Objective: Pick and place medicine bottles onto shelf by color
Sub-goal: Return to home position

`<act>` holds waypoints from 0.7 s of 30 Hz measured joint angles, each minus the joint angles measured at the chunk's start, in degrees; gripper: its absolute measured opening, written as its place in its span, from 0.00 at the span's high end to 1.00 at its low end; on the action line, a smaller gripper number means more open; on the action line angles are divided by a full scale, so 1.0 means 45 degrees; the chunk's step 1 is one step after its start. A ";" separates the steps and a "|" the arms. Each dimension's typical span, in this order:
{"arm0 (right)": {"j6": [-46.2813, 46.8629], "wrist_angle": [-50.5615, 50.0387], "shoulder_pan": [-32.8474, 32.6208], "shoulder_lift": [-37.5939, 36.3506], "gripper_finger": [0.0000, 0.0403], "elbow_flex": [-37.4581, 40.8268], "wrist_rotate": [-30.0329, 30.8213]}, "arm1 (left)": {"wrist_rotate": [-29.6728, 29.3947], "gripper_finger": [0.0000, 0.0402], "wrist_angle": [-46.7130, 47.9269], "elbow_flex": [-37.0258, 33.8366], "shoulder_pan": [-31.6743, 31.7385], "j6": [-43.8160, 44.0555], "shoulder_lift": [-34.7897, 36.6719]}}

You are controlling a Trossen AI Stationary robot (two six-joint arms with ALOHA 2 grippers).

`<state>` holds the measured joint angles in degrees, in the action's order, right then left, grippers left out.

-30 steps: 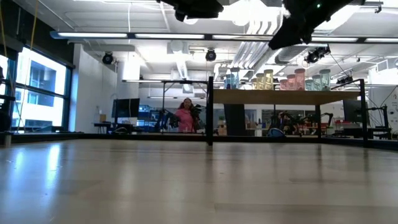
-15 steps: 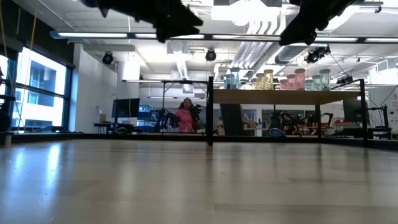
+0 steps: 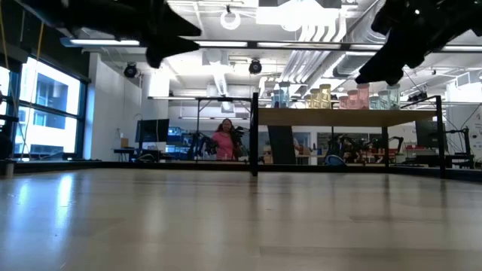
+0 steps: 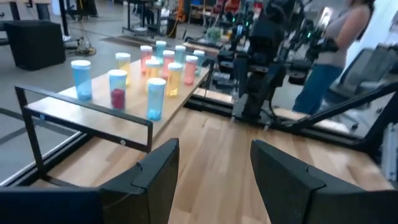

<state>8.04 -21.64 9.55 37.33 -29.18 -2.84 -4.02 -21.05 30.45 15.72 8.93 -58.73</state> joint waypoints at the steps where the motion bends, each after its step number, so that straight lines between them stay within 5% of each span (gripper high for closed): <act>1: -0.0001 0.0018 -0.0027 -0.0280 0.64 0.0112 0.0132 | -0.0009 0.53 -0.0039 -0.0247 -0.0004 0.0165 0.0340; 21: -0.0783 0.1004 -0.0827 -0.4790 0.64 0.2245 0.0254 | -0.0953 0.53 -0.1174 -0.5047 -0.1526 0.0650 0.7216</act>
<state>4.51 -17.12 5.82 15.78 -19.08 -1.70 -8.31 -26.34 7.74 8.85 11.86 -26.26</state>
